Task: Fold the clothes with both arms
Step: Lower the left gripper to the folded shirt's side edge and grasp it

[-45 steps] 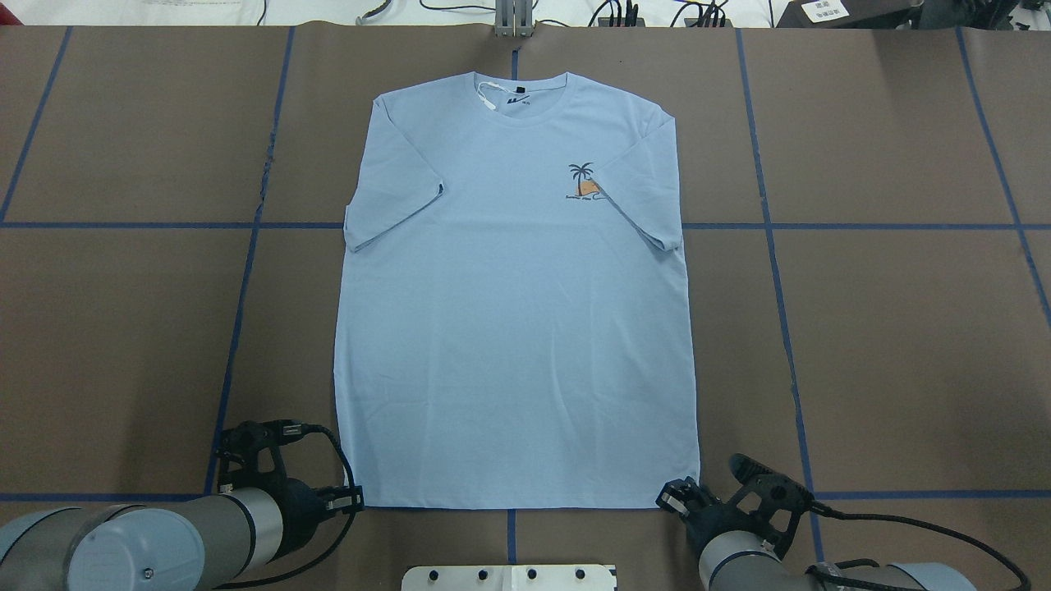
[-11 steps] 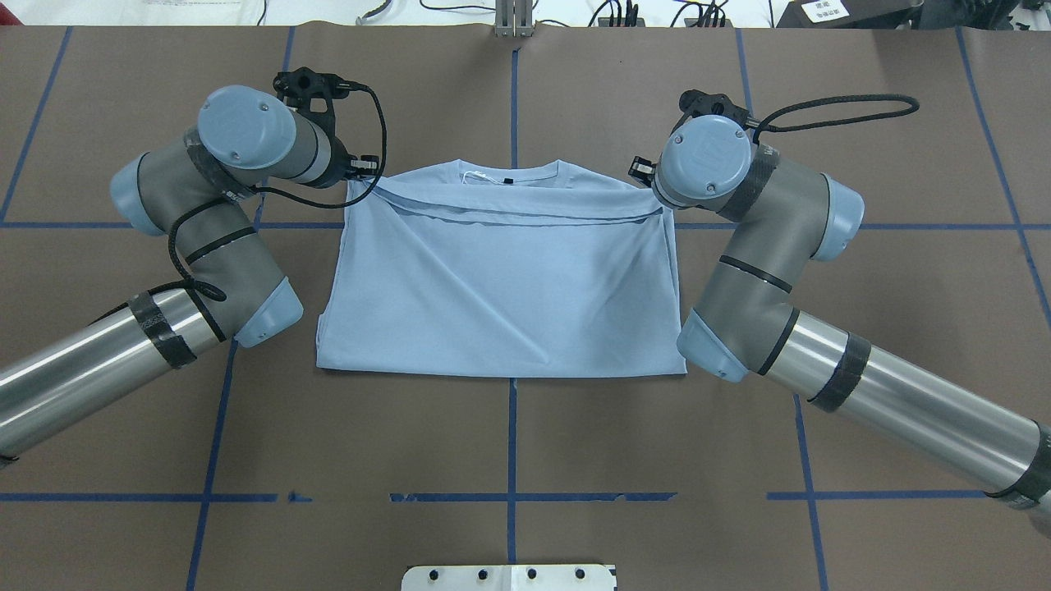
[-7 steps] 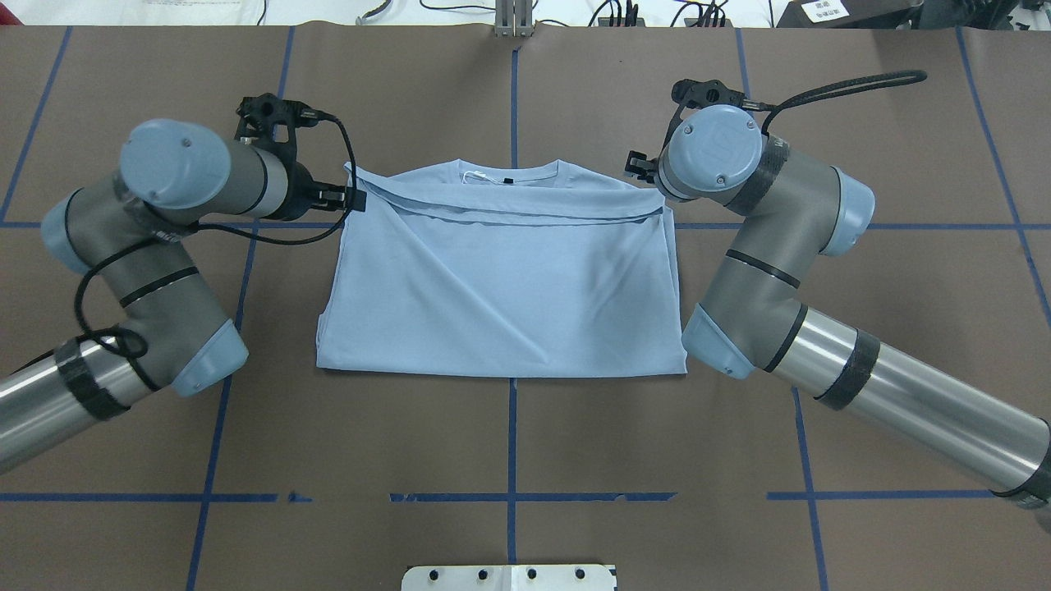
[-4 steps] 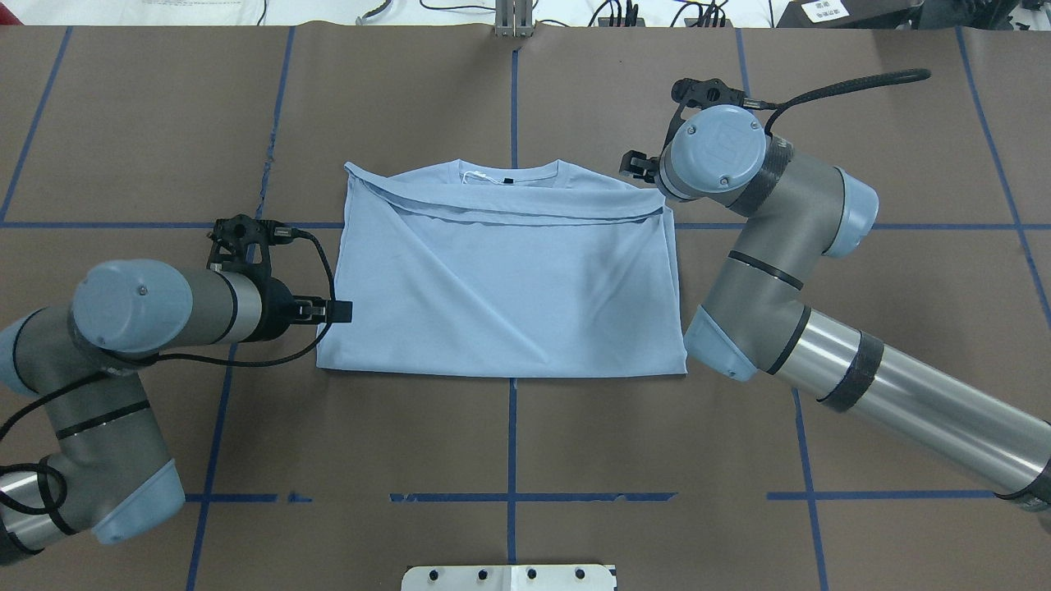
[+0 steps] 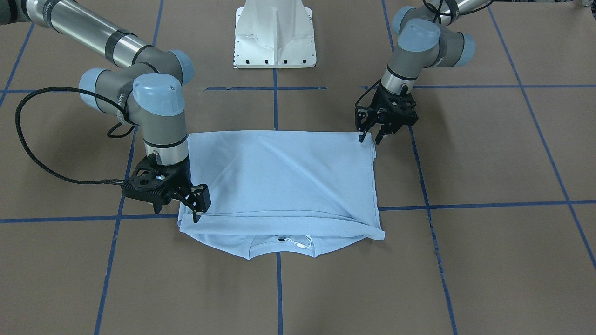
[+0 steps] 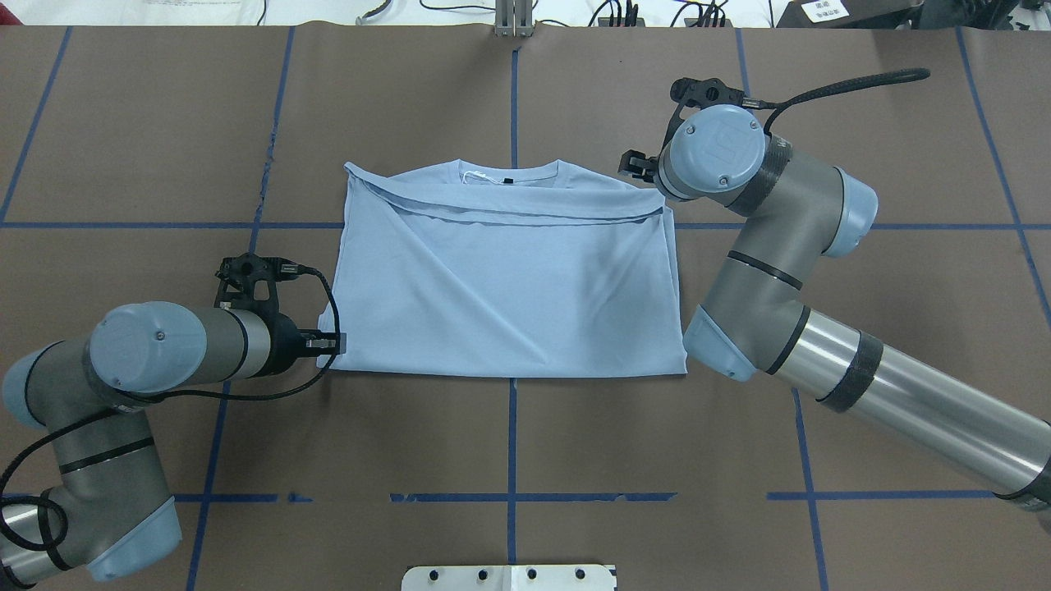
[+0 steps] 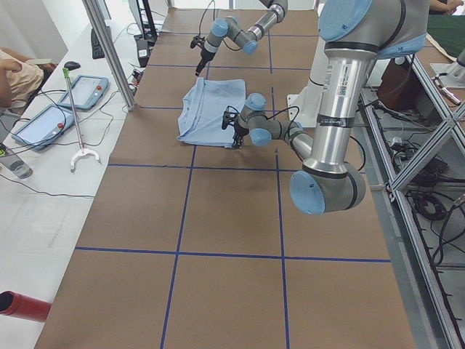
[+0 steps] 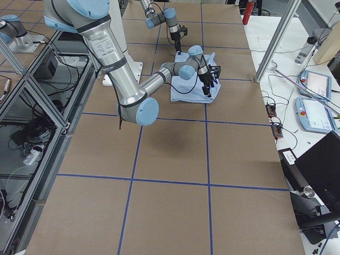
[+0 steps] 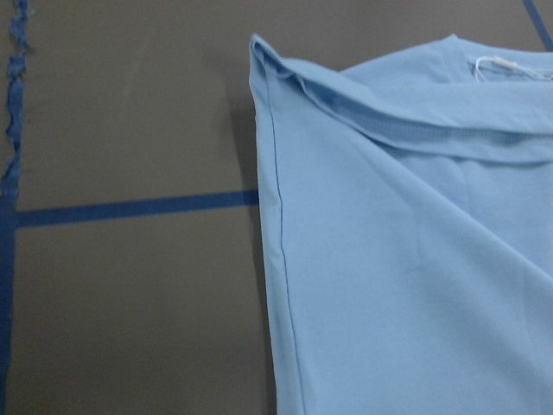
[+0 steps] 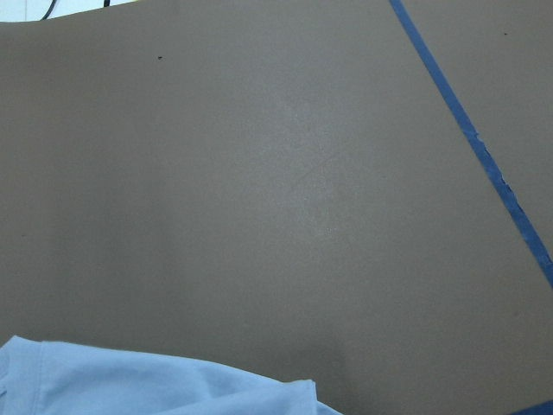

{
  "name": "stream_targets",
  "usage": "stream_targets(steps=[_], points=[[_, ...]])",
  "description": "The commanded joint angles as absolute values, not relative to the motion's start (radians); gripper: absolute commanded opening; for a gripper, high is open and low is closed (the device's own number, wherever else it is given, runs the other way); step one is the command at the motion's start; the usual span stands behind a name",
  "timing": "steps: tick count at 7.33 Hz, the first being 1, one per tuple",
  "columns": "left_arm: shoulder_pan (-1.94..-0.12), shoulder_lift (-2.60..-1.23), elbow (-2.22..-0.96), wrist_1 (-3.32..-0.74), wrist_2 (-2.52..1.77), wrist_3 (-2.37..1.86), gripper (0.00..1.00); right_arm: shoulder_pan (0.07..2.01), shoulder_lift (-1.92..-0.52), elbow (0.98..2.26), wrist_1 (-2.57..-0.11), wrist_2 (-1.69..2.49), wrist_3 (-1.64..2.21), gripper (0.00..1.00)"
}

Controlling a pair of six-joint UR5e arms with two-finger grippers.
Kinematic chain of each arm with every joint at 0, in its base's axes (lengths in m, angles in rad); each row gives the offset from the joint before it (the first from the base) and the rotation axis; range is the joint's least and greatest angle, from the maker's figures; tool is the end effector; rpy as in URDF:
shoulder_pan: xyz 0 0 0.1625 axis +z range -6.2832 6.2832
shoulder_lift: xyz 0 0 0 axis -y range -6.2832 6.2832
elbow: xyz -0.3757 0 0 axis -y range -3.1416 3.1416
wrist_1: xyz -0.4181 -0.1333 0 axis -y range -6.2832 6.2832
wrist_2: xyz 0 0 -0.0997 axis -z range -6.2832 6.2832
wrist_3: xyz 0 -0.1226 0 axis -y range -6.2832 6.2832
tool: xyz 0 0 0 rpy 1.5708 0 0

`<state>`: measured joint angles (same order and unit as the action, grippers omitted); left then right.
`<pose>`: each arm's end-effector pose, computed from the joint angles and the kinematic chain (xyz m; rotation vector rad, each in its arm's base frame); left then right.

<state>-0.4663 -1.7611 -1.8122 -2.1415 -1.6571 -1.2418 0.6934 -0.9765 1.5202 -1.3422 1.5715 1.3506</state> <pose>0.4874 -0.3827 0.3382 0.3152 0.9544 -0.0823 -0.4725 -0.5659 0.2757 0.3431 -0.6996 0.4490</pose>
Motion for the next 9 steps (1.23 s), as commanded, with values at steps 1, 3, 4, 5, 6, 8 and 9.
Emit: stream_targets(steps=[1, 3, 4, 5, 6, 8, 9], points=[[-0.456, -1.758, -1.813, -2.141, -1.658, -1.243, 0.50, 0.693, -0.977, 1.519, -1.342, 1.569, 1.348, 1.00], [-0.449, -1.758, -1.813, -2.141, -1.658, -1.244, 0.07, 0.693, -0.977, 1.519, -1.342, 1.569, 1.348, 1.00], [-0.445, -1.758, -1.812, -2.141, -1.657, -1.244, 0.00, 0.693, -0.977, 1.519, -1.342, 1.572, 1.348, 1.00], [-0.446, -1.755, -1.819, -2.140, -1.657, -1.241, 0.00, 0.692, -0.977, 1.519, -1.342, 1.569, 1.348, 1.00], [-0.457, -1.752, -1.831, -2.134, -1.663, -1.218, 0.00, 0.692, -0.977, 1.517, -1.342, 1.569, 1.347, 1.00], [-0.570, -1.743, -1.790, -2.134, -1.661, -1.034, 0.00, 0.692, -0.977, 1.514, -1.344, 1.569, 1.348, 1.00], [-0.659, -1.752, -1.723, -2.140, -1.663, -0.934, 0.00, 0.692, -0.977, 1.514, -1.344, 1.569, 1.350, 1.00]])
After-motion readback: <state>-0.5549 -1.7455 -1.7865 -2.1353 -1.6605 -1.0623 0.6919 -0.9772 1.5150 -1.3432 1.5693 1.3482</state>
